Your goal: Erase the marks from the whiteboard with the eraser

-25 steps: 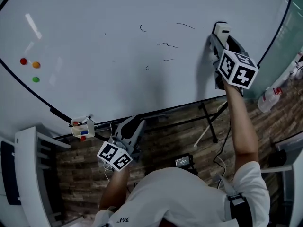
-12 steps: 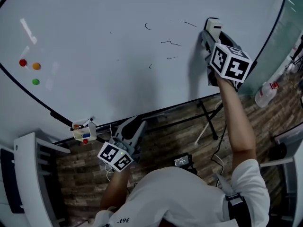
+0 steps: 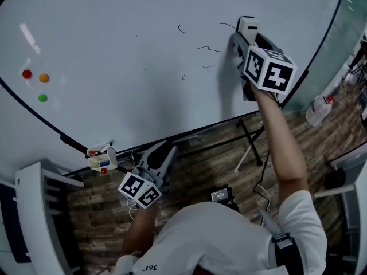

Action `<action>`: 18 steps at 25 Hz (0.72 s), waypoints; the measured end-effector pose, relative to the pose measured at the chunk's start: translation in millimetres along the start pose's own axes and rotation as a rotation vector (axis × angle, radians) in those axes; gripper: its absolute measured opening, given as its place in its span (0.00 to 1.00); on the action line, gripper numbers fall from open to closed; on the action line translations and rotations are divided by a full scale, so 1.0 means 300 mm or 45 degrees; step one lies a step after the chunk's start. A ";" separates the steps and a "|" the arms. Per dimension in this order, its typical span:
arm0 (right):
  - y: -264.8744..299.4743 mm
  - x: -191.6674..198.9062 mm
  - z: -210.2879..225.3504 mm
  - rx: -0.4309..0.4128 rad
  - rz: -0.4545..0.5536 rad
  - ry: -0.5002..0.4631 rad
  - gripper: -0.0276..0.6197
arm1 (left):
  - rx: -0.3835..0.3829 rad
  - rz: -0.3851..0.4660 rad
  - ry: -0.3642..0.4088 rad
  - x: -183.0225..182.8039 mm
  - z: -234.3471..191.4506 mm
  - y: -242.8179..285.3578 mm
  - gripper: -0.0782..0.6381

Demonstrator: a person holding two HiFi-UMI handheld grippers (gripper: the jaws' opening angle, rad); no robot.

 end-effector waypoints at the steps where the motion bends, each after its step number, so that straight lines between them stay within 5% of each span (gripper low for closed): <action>1: 0.000 -0.002 -0.009 0.002 -0.001 -0.003 0.44 | 0.002 0.000 -0.001 0.001 0.002 -0.005 0.22; 18: -0.005 -0.046 -0.238 -0.051 -0.001 -0.141 0.44 | 0.017 0.011 -0.002 -0.013 -0.031 -0.066 0.22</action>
Point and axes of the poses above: the fingertips, and each gripper's own axes: y forward along the fingers, z to its right, x out of its underside, the point moved 4 cm from there along -y, backward along the fingers, and after that the axes turned 5 degrees about -y, right-handed, at the moved point
